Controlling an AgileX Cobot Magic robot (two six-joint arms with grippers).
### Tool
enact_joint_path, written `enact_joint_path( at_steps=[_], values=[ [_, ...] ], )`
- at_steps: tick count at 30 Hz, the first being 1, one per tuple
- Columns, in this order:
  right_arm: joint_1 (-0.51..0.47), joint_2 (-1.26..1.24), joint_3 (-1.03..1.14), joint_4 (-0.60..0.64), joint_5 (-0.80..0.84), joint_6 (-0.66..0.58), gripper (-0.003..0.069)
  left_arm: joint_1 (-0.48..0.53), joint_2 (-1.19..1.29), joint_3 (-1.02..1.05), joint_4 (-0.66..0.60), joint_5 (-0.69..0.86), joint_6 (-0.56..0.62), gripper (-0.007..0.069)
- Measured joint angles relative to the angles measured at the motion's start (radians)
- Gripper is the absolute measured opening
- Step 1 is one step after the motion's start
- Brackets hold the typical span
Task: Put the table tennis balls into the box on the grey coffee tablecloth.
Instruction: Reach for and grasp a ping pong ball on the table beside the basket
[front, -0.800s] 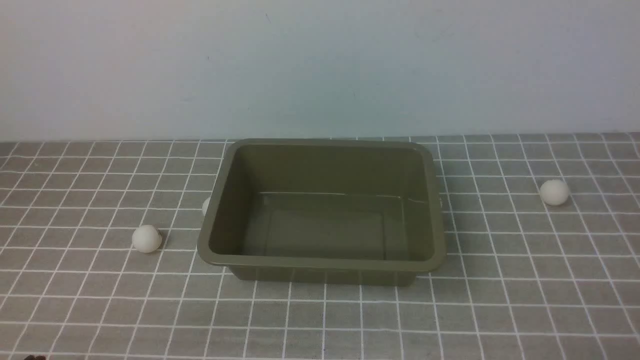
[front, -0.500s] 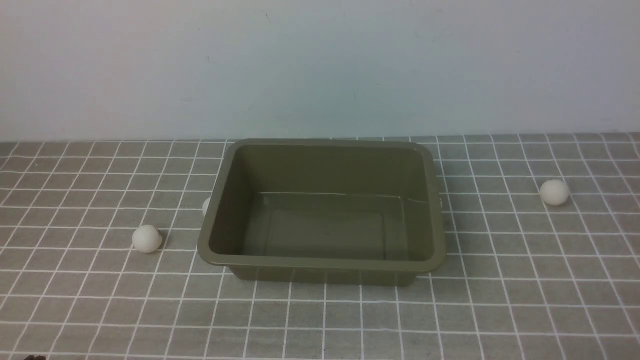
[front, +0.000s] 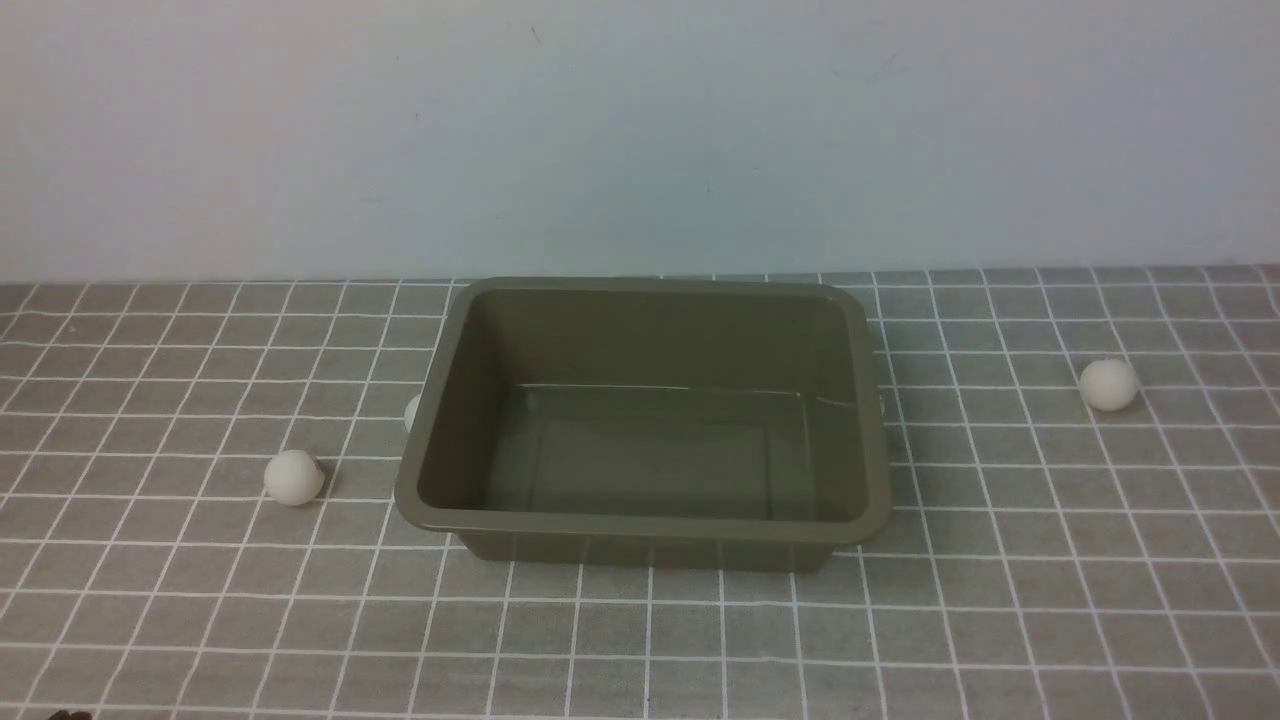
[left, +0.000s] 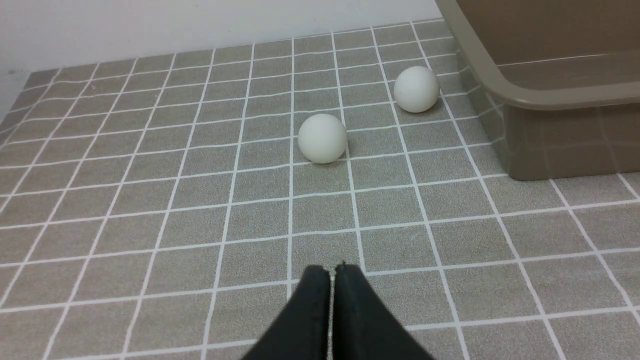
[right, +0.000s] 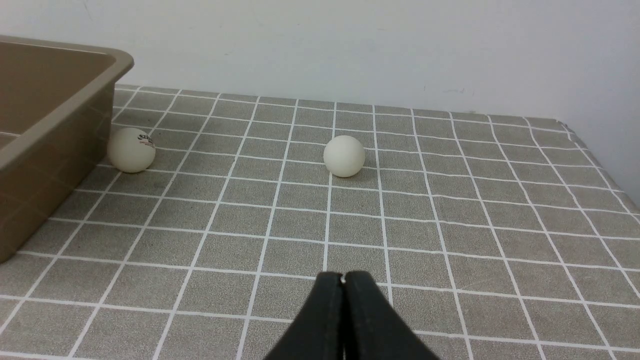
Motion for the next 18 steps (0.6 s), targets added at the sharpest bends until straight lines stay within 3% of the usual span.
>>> enact_joint_path(
  at_steps=[11, 15, 18],
  values=[
    [0.0, 0.0, 0.0, 0.0, 0.0, 0.0, -0.001, 0.0, 0.0, 0.001, -0.036, -0.029, -0.015, -0.0005],
    [0.0, 0.0, 0.0, 0.011, -0.003, 0.0, -0.001, 0.0, 0.0, 0.001, -0.223, -0.169, -0.064, -0.0005],
    [0.0, 0.0, 0.005, 0.098, -0.053, 0.035, -0.001, 0.0, 0.0, 0.001, -0.332, -0.273, -0.075, -0.0005]
  ],
)
